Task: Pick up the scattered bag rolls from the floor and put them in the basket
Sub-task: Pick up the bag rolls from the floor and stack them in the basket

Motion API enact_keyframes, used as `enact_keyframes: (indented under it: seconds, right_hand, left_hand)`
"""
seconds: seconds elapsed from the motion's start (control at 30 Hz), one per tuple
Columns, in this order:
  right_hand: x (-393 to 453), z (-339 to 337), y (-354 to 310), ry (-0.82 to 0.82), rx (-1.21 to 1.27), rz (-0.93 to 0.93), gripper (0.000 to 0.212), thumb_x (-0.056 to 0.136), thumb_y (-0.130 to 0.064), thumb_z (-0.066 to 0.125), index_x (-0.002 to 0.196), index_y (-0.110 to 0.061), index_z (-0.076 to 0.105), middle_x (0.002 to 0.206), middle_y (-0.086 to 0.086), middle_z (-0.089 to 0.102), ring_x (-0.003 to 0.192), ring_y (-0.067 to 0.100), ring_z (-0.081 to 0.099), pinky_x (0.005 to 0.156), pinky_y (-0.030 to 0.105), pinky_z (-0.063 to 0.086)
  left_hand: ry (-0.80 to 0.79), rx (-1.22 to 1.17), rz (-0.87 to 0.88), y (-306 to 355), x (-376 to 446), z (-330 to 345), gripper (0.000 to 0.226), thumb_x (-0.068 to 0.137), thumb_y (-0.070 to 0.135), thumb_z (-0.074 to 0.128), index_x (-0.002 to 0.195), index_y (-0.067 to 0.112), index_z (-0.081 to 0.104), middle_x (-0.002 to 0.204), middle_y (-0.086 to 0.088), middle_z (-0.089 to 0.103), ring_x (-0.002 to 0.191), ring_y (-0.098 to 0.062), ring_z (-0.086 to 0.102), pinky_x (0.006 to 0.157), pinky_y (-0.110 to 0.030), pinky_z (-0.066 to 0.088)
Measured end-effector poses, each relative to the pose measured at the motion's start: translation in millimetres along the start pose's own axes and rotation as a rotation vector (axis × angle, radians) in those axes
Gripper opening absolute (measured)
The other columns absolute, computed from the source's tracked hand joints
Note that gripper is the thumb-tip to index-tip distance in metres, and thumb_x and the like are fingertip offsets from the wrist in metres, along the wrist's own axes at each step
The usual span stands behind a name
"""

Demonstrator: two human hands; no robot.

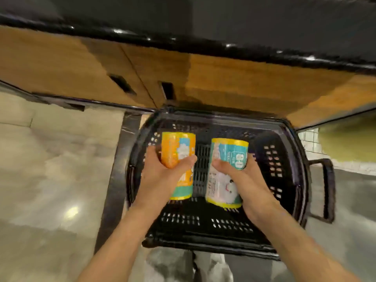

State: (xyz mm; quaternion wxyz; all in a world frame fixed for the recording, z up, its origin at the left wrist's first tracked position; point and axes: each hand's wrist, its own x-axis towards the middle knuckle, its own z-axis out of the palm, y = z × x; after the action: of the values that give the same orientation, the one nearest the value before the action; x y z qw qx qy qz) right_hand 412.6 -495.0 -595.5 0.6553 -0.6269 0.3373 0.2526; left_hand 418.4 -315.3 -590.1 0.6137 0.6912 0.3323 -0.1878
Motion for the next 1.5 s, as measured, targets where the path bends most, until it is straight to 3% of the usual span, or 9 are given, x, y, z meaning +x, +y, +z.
enact_keyframes:
  seconds: [0.07,0.23,0.4,0.8,0.97,1.1,1.27,1.43,1.5]
  right_hand:
    - [47,6,36,0.021,-0.008,0.020,0.088,0.048,-0.043,0.092,0.125,-0.021,0.056,0.112,0.004,0.075,0.100,0.023,0.074,0.091,0.051,0.058]
    - [132,18,110,0.077,-0.063,0.045,0.061,0.075,-0.025,0.087,0.122,-0.015,0.050,0.110,0.007,0.069,0.095,0.021,0.072,0.081,0.042,0.061]
    - [194,28,161,0.072,-0.126,0.059,0.066,0.076,-0.029,0.088,0.123,-0.016,0.044,0.111,0.008,0.067,0.096,0.022,0.071,0.085,0.047,0.060]
    - [294,54,214,0.058,-0.138,0.032,0.063,0.075,-0.030,0.088,0.117,-0.016,0.042,0.106,0.008,0.068,0.091,0.022,0.071,0.080,0.043,0.061]
    - [314,64,228,0.071,-0.143,0.041,0.077,0.069,-0.039,0.091,0.123,-0.012,0.044,0.105,0.010,0.071,0.092,0.025,0.073,0.081,0.050,0.062]
    - [321,69,229,0.105,-0.142,0.046,0.075,0.072,-0.040,0.090,0.124,-0.010,0.044,0.106,0.012,0.071,0.091,0.025,0.073,0.079,0.048,0.062]
    - [324,79,219,0.186,-0.094,0.051,0.086,0.057,-0.055,0.083,0.124,-0.017,0.046,0.115,0.012,0.066,0.094,0.027,0.072,0.081,0.051,0.062]
    - [315,73,210,0.124,-0.074,0.074,0.032,0.086,-0.031,0.072,0.111,-0.021,0.055,0.106,0.006,0.073,0.089,0.022,0.075,0.083,0.047,0.062]
    - [308,69,201,0.117,-0.146,0.078,0.032,0.085,-0.036,0.071,0.109,-0.023,0.056,0.108,0.005,0.073,0.089,0.021,0.075,0.083,0.045,0.062]
  left_hand:
    - [0.024,0.073,-0.015,-42,41,11,0.065,0.066,0.034,0.091,0.116,0.023,0.051,0.098,0.004,0.073,0.084,-0.009,0.071,0.079,-0.034,0.059]
    - [0.059,0.155,-0.032,-128,125,28,0.058,0.072,0.034,0.087,0.114,0.020,0.050,0.092,0.010,0.067,0.086,-0.010,0.068,0.085,-0.041,0.058]
    - [0.105,0.267,-0.045,-181,195,40,0.069,0.071,0.044,0.085,0.122,0.016,0.047,0.102,0.003,0.065,0.099,-0.021,0.065,0.090,-0.043,0.055]
    - [0.148,0.582,0.005,-237,277,60,0.084,0.078,0.049,0.079,0.138,0.006,0.039,0.134,-0.015,0.055,0.125,-0.034,0.053,0.096,-0.036,0.045]
    - [0.188,0.559,0.059,-254,291,70,0.082,0.079,0.047,0.078,0.138,0.004,0.041,0.130,-0.017,0.057,0.123,-0.034,0.054,0.101,-0.044,0.048]
    - [0.203,0.573,0.118,-256,291,74,0.066,0.082,0.047,0.075,0.129,0.008,0.048,0.121,-0.013,0.058,0.115,-0.029,0.055,0.086,-0.032,0.044]
    - [0.164,0.541,0.106,-243,292,69,0.056,0.089,0.052,0.065,0.123,0.010,0.054,0.120,-0.012,0.061,0.116,-0.028,0.056,0.086,-0.027,0.039]
    - [0.117,0.595,0.055,-221,280,61,0.050,0.096,0.052,0.055,0.124,0.011,0.053,0.117,-0.011,0.057,0.117,-0.029,0.053,0.094,-0.036,0.046]
    - [0.098,0.576,0.042,-210,274,58,0.042,0.097,0.051,0.054,0.119,0.015,0.053,0.106,-0.005,0.055,0.104,-0.026,0.059,0.076,-0.031,0.050]
